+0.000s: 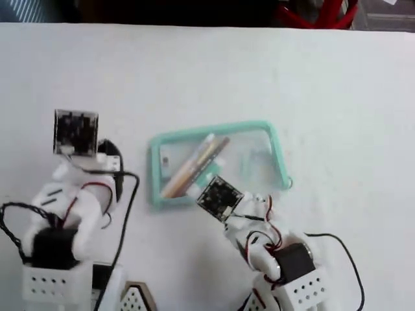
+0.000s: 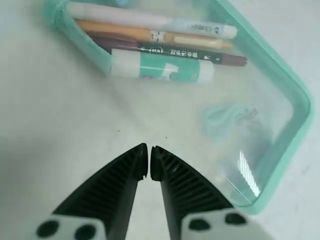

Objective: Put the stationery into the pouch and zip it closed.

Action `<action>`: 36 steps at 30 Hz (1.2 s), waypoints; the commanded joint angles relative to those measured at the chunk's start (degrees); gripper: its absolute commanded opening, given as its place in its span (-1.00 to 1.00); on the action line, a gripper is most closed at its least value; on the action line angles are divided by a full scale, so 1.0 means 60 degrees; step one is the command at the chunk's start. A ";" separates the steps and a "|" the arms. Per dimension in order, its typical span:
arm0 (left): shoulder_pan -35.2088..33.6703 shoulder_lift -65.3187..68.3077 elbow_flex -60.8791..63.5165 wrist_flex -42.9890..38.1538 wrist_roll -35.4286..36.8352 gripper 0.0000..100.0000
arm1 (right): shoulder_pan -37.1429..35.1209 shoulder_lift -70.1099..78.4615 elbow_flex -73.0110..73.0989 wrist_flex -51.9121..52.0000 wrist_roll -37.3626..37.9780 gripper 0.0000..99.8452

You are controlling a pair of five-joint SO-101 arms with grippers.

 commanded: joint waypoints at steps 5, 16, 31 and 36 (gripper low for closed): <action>0.0139 -0.2044 0.2593 -0.1553 0.0103 -0.95 | -0.0974 0.3245 -0.0322 -0.1766 0.0000 -0.96; 0.0139 -0.4066 0.3678 -0.1392 0.0117 -0.95 | -0.1121 0.7993 -0.2286 -0.3626 0.0044 -0.96; 0.1179 -0.4799 0.3971 -0.0967 0.0029 -0.95 | -0.0784 1.3004 -0.6930 -0.4154 -0.0322 -0.96; 0.1194 -0.4799 0.3971 -0.0967 0.0015 -0.95 | -0.1223 1.2007 -0.7194 -0.3260 -0.0996 -0.96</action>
